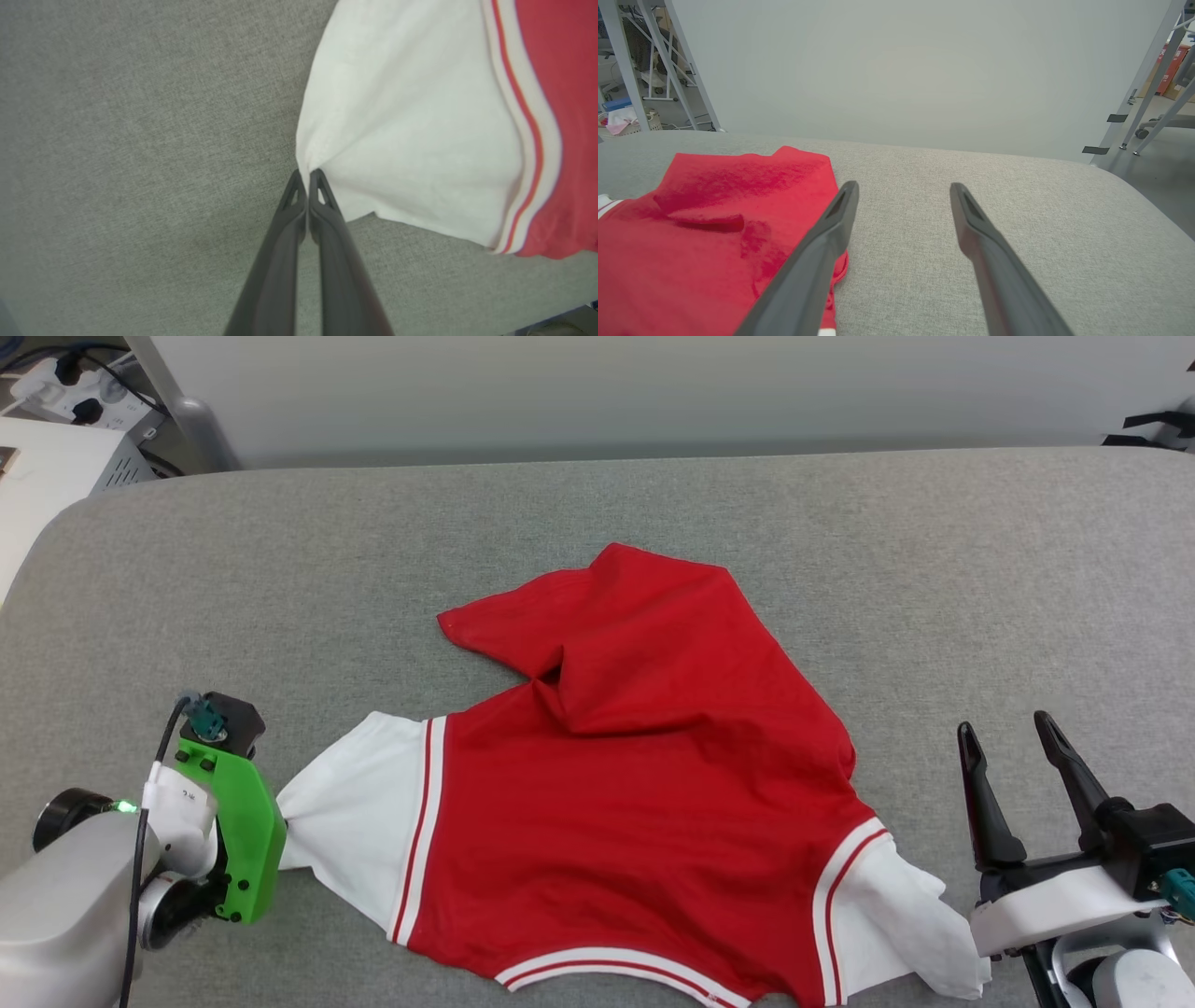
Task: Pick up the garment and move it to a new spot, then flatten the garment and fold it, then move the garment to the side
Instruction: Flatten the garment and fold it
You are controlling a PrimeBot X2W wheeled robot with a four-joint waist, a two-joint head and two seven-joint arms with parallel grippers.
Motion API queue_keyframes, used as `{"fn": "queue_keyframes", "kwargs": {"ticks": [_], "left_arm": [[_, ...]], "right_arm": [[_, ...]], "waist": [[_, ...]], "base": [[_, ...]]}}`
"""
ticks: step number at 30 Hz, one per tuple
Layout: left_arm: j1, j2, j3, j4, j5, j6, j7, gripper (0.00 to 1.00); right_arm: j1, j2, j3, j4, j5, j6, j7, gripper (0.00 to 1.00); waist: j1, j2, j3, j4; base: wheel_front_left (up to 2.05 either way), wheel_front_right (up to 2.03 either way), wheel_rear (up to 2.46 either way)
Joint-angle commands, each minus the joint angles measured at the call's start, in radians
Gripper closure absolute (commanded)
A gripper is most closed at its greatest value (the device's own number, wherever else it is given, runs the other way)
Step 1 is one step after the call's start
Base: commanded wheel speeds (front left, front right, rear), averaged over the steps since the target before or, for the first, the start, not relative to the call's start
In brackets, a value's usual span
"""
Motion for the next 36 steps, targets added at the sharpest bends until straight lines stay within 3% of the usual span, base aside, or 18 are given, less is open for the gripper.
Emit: {"fn": "queue_keyframes", "kwargs": {"ticks": [1, 2, 8, 16, 21, 26, 28, 30, 36], "left_arm": [[0.021, -0.009, 0.005, 0.005, -0.011, 0.015, -0.025, 0.7], [0.025, -0.016, 0.008, 0.006, -0.007, 0.021, -0.044, 0.0], [0.045, -0.059, 0.044, -0.017, 0.053, 0.091, -0.267, 0.0], [0.115, -0.094, 0.155, -0.129, 0.123, 0.267, -0.642, 0.0], [0.2, -0.115, 0.245, -0.241, 0.185, 0.379, -0.685, 0.0], [0.323, -0.167, 0.402, -0.394, 0.344, 0.472, -0.686, 0.0], [0.373, -0.193, 0.454, -0.434, 0.399, 0.488, -0.686, 0.0], [0.441, -0.236, 0.527, -0.48, 0.523, 0.49, -0.686, 0.0], [0.507, -0.328, 0.624, -0.511, 0.626, 0.451, -0.686, 0.0]], "right_arm": [[0.013, -0.004, -0.001, 0.005, -0.003, -0.001, -0.009, 0.0], [0.014, -0.005, -0.001, 0.007, -0.002, -0.001, -0.009, 0.0], [0.008, -0.022, -0.009, 0.007, 0.007, -0.001, -0.007, 0.0], [-0.063, -0.124, -0.01, -0.066, 0.037, -0.001, 0.051, 0.0], [-0.139, -0.217, 0.047, -0.105, 0.073, -0.001, 0.165, 0.0], [-0.209, -0.341, 0.178, -0.132, 0.169, -0.001, 0.397, 0.0], [-0.239, -0.389, 0.236, -0.14, 0.237, -0.001, 0.488, 0.0], [-0.301, -0.479, 0.351, -0.137, 0.373, -0.001, 0.637, 0.0], [-0.385, -0.567, 0.498, -0.086, 0.52, -0.001, 0.862, 0.0]], "waist": [[0.0, 0.0, -0.002, 0.001], [0.0, 0.0, -0.004, 0.001], [0.0, 0.0, -0.035, 0.011], [0.0, 0.0, -0.071, 0.051], [0.0, 0.0, -0.072, 0.077], [0.0, 0.0, -0.056, 0.104], [0.0, 0.0, -0.046, 0.114], [0.0, 0.0, -0.023, 0.133], [0.0, 0.0, 0.025, 0.16]], "base": [[0.0, 0.0, 0.0], [0.0, 0.0, 0.0], [0.0, 0.0, 0.0], [0.0, 0.0, 0.0], [0.0, 0.0, 0.0], [0.0, 0.0, 0.0], [0.0, 0.0, 0.0], [0.0, 0.0, 0.0], [0.0, 0.0, 0.0]]}}
